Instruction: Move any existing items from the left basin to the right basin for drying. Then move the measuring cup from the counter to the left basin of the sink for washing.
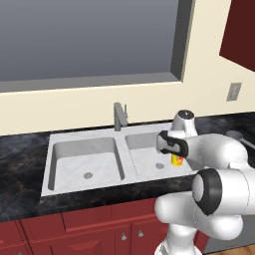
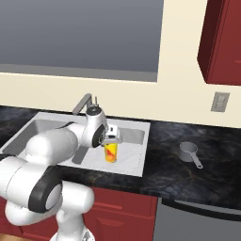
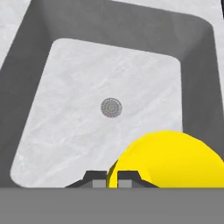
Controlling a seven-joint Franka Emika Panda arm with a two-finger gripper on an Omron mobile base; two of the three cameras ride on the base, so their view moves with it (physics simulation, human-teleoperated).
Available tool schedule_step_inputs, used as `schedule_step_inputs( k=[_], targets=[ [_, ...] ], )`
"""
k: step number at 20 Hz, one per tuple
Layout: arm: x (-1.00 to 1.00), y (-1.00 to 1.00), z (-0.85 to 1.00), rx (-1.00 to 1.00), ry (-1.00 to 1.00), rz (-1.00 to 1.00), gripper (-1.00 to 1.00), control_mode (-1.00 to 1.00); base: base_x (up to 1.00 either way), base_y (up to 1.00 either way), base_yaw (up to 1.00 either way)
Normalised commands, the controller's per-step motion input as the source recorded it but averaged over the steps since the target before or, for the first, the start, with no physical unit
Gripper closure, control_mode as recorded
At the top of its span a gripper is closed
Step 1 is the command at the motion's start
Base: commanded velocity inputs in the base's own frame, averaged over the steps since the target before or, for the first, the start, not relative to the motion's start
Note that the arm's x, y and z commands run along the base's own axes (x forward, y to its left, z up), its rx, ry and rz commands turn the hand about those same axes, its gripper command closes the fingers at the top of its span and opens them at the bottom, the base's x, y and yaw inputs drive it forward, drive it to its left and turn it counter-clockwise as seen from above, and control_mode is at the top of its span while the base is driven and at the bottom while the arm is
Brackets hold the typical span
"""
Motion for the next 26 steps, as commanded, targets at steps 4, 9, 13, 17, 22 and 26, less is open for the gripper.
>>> schedule_step_inputs(
  k=[4, 9, 13, 17, 22, 26],
  targets=[
    [0.26, -0.12, -0.26, 0.00, 0.01, 0.07, 1.00, -1.00, 0.00, 0.00, 0.00],
    [0.27, -0.05, -0.24, 0.00, 0.03, 0.06, 1.00, -1.00, 0.00, 0.00, 0.00],
    [0.24, -0.04, -0.24, 0.00, 0.04, 0.06, 1.00, -1.00, 0.00, 0.00, 0.00],
    [0.21, -0.02, -0.24, 0.00, 0.05, 0.06, 1.00, -1.00, 0.00, 0.00, 0.00],
    [0.18, -0.02, -0.24, 0.00, 0.04, 0.06, 1.00, -1.00, 0.00, 0.00, 0.00],
    [0.12, -0.04, -0.23, 0.00, 0.02, 0.06, 1.00, -1.00, 0.00, 0.00, 0.00]
  ],
)
